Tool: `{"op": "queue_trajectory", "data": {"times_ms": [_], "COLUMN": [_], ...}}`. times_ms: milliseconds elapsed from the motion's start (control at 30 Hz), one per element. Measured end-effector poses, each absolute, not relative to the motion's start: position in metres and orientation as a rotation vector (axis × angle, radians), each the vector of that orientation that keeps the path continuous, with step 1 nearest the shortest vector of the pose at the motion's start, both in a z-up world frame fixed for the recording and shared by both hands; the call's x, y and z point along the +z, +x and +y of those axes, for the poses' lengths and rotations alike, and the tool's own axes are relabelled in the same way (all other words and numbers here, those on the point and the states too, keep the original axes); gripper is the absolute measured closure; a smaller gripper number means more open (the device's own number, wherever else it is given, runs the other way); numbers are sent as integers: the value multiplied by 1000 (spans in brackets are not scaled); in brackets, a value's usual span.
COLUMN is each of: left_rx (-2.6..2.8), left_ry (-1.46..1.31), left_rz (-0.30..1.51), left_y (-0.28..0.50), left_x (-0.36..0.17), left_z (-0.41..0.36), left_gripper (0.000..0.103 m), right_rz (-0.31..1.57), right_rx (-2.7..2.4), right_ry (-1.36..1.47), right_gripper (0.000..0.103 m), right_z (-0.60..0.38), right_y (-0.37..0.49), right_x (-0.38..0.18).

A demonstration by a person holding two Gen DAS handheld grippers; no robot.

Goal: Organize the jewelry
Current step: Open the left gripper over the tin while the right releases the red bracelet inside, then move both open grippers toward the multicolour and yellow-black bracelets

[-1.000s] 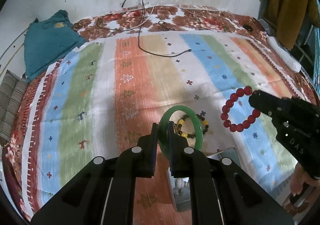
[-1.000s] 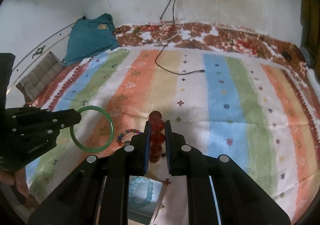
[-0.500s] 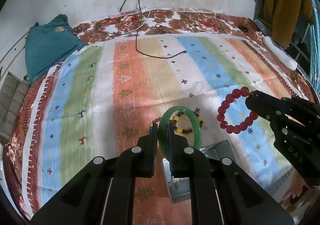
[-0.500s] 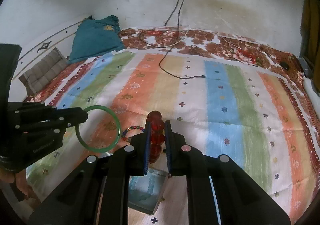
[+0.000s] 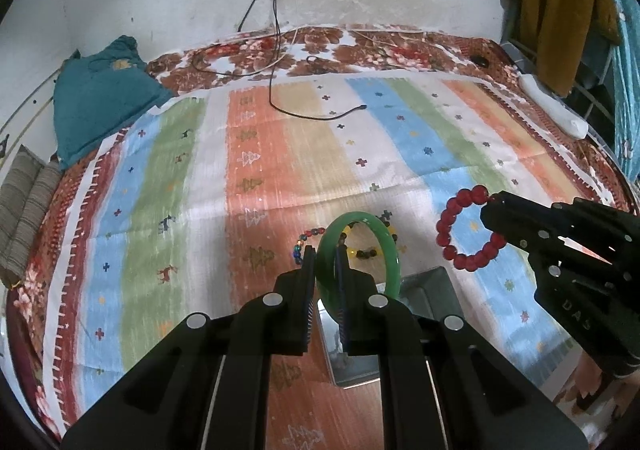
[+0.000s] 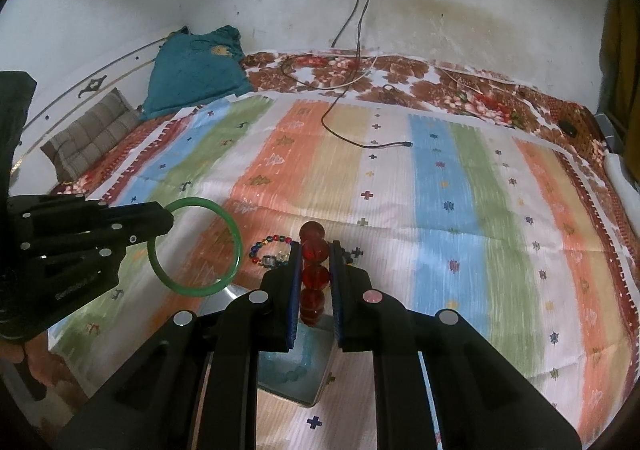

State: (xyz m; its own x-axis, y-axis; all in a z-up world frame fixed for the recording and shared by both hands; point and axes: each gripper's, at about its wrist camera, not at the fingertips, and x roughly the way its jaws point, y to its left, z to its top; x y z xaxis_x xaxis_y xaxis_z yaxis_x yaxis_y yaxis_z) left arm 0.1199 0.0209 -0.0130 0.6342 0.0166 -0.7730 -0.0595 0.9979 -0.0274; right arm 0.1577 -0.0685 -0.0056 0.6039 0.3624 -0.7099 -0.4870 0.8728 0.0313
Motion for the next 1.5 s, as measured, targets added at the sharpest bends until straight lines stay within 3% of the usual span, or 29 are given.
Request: {"op": "queue_trajectory", "data": {"times_ms": [933, 1067, 1500], "left_rx": [21, 81, 93], "left_ry": [-47, -30, -114], "left_rz": [899, 924, 947], "left_y": [91, 93, 105], "left_x": [-21, -26, -28], "left_z": [6, 9, 30], "left_gripper": [93, 85, 69], "right_rz": [840, 858, 934], "right_rx": [560, 542, 464], "right_ry": [-147, -123, -111], "right_gripper": [88, 68, 67], "right_z": [-71, -75, -85], "right_y": [123, 128, 149], "right_x": [-13, -15, -27]}}
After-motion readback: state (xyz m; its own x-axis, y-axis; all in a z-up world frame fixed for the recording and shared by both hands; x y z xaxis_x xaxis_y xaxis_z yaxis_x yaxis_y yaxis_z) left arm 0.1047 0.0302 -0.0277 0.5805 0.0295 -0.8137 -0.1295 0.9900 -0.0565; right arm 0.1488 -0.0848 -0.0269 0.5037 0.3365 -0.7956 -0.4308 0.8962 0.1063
